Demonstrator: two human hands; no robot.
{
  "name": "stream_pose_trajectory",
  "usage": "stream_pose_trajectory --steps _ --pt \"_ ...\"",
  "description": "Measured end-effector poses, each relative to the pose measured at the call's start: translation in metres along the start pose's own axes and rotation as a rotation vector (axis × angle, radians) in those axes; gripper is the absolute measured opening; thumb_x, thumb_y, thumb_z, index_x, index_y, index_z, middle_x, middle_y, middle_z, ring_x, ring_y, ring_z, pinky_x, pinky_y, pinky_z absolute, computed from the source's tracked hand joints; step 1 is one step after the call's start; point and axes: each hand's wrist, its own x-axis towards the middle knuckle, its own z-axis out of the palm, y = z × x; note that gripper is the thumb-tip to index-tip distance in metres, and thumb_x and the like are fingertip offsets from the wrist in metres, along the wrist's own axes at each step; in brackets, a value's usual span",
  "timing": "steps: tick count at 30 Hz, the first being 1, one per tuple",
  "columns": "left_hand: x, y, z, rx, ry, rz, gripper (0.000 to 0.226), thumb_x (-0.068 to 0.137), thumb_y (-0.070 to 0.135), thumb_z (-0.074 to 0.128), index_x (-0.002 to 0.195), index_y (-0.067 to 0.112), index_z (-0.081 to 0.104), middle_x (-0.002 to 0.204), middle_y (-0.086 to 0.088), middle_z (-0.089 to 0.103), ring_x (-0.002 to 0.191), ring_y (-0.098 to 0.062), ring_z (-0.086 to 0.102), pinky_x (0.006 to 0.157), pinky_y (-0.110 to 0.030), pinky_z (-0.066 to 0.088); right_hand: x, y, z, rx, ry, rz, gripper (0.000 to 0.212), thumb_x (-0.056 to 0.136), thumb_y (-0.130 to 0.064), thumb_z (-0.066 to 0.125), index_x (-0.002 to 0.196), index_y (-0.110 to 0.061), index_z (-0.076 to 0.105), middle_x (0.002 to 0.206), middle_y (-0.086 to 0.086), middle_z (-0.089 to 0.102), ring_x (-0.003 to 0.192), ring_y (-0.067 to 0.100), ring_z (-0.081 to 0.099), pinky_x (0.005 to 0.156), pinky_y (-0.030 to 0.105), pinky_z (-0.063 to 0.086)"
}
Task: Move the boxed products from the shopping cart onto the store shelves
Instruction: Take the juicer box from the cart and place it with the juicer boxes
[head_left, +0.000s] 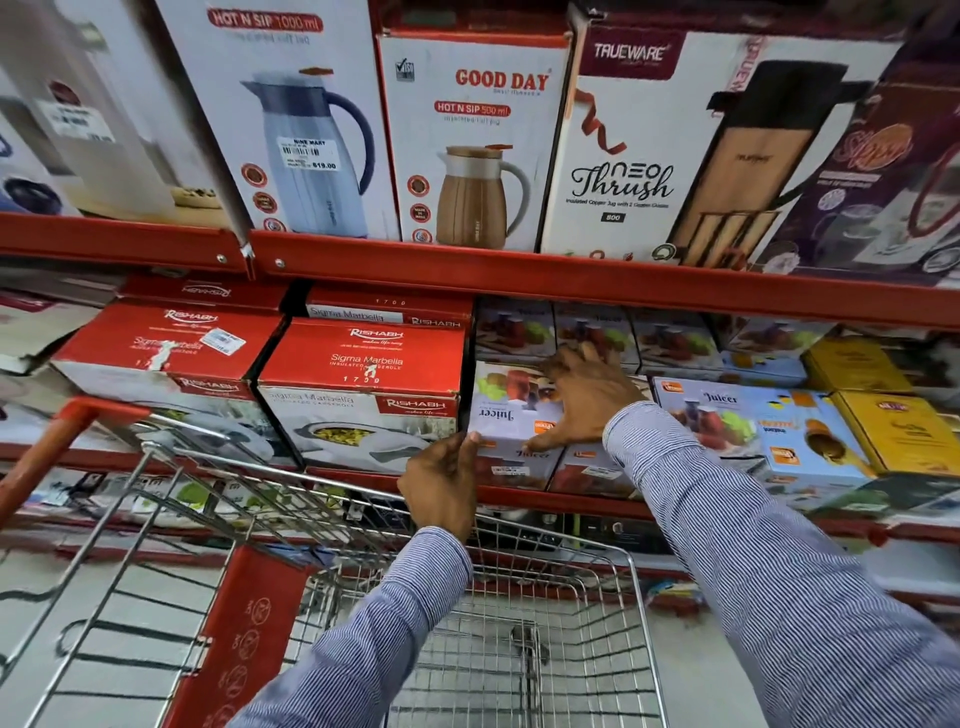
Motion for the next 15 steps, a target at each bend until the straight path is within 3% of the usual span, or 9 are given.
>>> stream_pose_trajectory --steps 4,8,11,15 --pt "-0.001 0.0 -0.037 0.081 0.032 0.093 0.02 0.086 0.032 0.071 0.093 0.016 0.08 0.08 0.006 0.077 0.07 0.014 0.062 0.064 -0.003 0.05 -0.016 -0.014 -0.001 0.133 0.059 0.03 0.11 0.06 -0.075 0.064 0.147 -0.017 0.029 0.152 0.007 0.033 0.138 0.031 0.031 0.109 0.049 0.033" --pt "0.016 -0.002 -0.1 0.007 0.177 0.116 0.016 0.087 0.021 0.071 0.099 0.012 0.074 0.089 -0.001 0.075 0.078 -0.002 0.067 0.067 -0.001 0.05 -0.038 -0.062 0.01 0.644 0.331 0.053 0.083 0.081 -0.049 0.066 0.149 -0.018 0.029 0.154 0.002 0.035 0.14 0.022 0.035 0.114 0.034 0.029" --pt "0.046 -0.002 -0.139 0.006 0.238 0.106 0.027 0.087 0.023 0.07 0.111 0.011 0.066 0.1 -0.009 0.072 0.09 -0.019 0.067 0.068 -0.005 0.05 -0.044 -0.104 0.013 0.988 0.407 0.141 0.078 0.082 -0.039 0.069 0.148 -0.019 0.032 0.15 0.0 0.043 0.135 0.018 0.045 0.109 0.032 0.04" --pt "0.076 -0.003 -0.168 0.087 0.155 0.109 0.046 0.086 0.033 0.07 0.125 0.014 0.055 0.119 -0.009 0.067 0.106 -0.022 0.064 0.091 -0.041 0.057 -0.038 -0.145 0.011 1.292 0.322 0.247 0.083 0.081 -0.034 0.072 0.15 -0.019 0.028 0.152 -0.002 0.04 0.137 0.018 0.043 0.107 0.033 0.042"
